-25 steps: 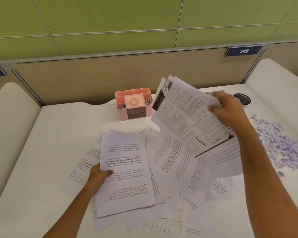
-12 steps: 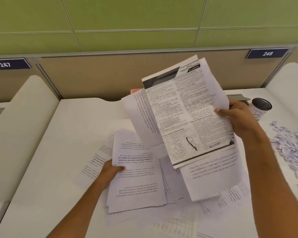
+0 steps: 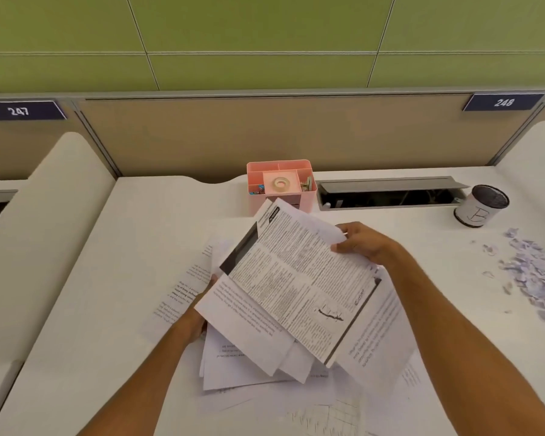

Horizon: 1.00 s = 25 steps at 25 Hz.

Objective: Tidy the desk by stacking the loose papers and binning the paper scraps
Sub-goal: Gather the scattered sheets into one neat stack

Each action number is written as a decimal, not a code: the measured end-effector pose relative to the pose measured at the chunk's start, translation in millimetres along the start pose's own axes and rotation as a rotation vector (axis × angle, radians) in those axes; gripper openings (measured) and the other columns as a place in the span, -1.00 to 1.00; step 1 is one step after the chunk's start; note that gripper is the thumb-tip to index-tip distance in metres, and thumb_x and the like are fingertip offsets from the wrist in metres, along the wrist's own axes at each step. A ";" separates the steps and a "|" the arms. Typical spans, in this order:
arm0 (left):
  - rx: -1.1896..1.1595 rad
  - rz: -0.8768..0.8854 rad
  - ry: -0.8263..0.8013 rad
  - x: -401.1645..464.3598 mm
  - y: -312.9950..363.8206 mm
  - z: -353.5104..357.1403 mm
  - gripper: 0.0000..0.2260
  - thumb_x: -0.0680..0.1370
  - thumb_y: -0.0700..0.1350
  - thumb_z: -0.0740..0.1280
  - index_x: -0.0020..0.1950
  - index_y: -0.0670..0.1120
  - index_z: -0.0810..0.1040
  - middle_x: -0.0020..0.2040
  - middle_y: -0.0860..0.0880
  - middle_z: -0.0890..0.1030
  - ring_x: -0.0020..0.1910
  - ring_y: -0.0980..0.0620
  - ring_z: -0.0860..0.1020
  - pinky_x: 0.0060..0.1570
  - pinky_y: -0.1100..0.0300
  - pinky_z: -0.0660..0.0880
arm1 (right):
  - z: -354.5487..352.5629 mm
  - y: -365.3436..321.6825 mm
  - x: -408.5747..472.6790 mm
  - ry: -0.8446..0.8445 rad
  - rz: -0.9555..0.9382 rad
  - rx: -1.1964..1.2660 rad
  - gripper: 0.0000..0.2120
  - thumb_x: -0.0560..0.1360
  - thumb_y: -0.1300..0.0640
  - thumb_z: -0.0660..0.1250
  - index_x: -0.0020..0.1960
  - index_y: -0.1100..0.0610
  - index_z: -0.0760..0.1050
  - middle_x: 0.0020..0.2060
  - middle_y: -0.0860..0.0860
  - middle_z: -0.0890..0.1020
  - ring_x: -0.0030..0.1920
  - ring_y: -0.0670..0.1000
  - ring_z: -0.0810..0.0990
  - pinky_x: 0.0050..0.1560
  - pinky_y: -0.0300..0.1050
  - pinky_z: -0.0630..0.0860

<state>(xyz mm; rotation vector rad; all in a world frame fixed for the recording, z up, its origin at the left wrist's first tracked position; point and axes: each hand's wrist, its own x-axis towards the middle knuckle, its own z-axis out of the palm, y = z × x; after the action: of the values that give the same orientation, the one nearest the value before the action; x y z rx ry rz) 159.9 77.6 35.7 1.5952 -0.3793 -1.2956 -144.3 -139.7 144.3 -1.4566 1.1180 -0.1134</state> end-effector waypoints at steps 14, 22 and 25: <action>0.194 -0.184 -0.171 3.9 -11.9 -16.5 -0.68 0.44 -0.25 0.48 0.18 -0.13 0.59 0.05 -0.13 0.70 0.09 -0.20 0.63 0.14 -0.29 0.50 | 35.0 12.0 32.9 0.284 -0.041 -0.163 -0.88 0.53 0.15 0.34 0.05 0.13 0.59 -0.07 0.11 0.69 -0.13 0.10 0.70 -0.01 0.10 0.64; 0.151 -0.182 -0.161 0.3 -13.0 -17.2 -0.64 0.42 -0.29 0.49 0.19 -0.14 0.58 0.07 -0.13 0.69 0.11 -0.18 0.63 0.17 -0.20 0.51 | 1.1 8.2 7.1 0.704 -0.068 -0.156 -0.78 0.54 0.15 0.28 0.16 0.16 0.55 -0.04 0.09 0.65 -0.09 0.14 0.64 0.03 0.11 0.61; 0.155 -0.186 -0.157 1.3 -14.3 -17.9 -0.69 0.44 -0.29 0.47 0.17 -0.12 0.59 0.06 -0.13 0.70 0.10 -0.18 0.63 0.17 -0.21 0.51 | -28.3 -1.3 -13.8 0.894 -0.106 -0.173 -0.78 0.50 0.13 0.29 0.11 0.15 0.56 -0.08 0.09 0.63 -0.06 0.16 0.60 0.04 0.06 0.55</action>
<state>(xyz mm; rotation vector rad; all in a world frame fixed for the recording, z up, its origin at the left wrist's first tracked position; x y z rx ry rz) 171.1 91.9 21.6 1.6939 -0.4455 -1.5723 -169.2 -150.9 160.0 -1.6602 1.7884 -0.8218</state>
